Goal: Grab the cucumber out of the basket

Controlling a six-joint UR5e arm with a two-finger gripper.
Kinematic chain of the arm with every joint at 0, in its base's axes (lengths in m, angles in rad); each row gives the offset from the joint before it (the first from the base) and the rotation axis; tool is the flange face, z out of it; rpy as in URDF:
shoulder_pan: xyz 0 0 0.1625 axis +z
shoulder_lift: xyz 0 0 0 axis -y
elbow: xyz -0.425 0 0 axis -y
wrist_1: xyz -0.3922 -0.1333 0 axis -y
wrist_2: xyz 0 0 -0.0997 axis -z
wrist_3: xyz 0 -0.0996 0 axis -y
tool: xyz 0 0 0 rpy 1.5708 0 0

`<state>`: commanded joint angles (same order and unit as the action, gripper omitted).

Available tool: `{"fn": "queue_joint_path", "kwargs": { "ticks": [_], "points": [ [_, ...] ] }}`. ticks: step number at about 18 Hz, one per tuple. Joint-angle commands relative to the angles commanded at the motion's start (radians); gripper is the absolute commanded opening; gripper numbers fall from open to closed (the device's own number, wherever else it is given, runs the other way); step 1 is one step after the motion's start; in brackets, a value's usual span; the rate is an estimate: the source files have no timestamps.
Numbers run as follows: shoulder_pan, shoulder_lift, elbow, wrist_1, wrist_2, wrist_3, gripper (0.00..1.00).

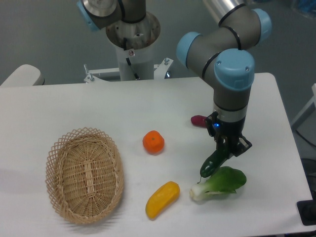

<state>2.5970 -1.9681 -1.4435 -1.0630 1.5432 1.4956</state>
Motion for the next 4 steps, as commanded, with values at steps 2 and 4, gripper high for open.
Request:
{"fn": "queue_joint_path", "kwargs": {
  "ticks": [2,4],
  "points": [
    [0.003,0.000,0.000,0.000,-0.002,0.000,0.07],
    [0.003,0.002,-0.002,0.000,-0.002,0.000,0.07]
  ]
}}
